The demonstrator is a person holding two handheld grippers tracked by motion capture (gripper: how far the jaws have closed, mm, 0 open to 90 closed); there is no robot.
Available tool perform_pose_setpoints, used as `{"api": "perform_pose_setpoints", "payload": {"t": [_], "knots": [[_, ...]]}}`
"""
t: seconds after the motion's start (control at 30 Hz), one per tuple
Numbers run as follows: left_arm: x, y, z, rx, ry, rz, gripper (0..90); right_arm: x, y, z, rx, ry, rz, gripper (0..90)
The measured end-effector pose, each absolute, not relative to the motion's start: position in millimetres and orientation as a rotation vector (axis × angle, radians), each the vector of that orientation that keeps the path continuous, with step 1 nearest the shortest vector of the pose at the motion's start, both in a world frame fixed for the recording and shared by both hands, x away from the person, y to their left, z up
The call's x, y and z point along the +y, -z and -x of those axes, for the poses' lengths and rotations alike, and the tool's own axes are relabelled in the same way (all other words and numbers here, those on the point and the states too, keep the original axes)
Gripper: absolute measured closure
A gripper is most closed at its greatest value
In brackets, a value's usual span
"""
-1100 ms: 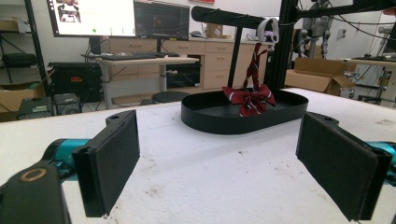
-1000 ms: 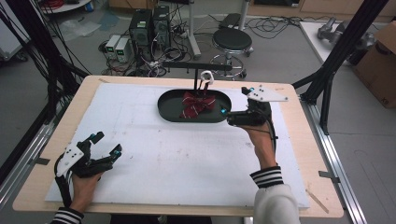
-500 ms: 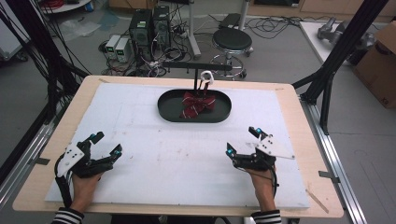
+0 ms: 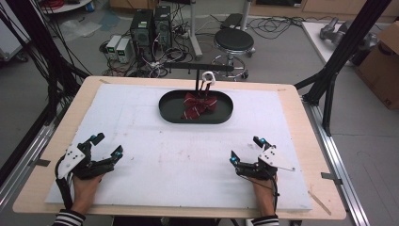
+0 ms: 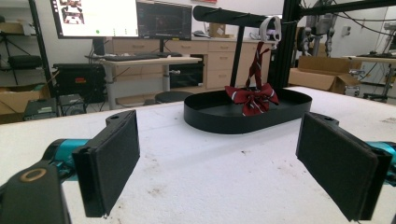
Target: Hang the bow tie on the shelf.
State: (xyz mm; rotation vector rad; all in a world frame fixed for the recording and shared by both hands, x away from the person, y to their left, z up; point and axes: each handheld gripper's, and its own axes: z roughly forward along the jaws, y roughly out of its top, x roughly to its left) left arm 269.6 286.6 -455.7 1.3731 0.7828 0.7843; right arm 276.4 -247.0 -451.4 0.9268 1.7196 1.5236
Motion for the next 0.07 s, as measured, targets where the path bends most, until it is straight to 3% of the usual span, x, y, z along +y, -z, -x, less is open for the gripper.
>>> {"api": "perform_pose_setpoints", "payload": {"t": [0.07], "knots": [[286.9, 455.6, -269.9, 0.784, -0.781, -1.375, 13.8, -248.1, 451.6, -276.1, 1.712, -1.533, -0.927, 1.0]]}}
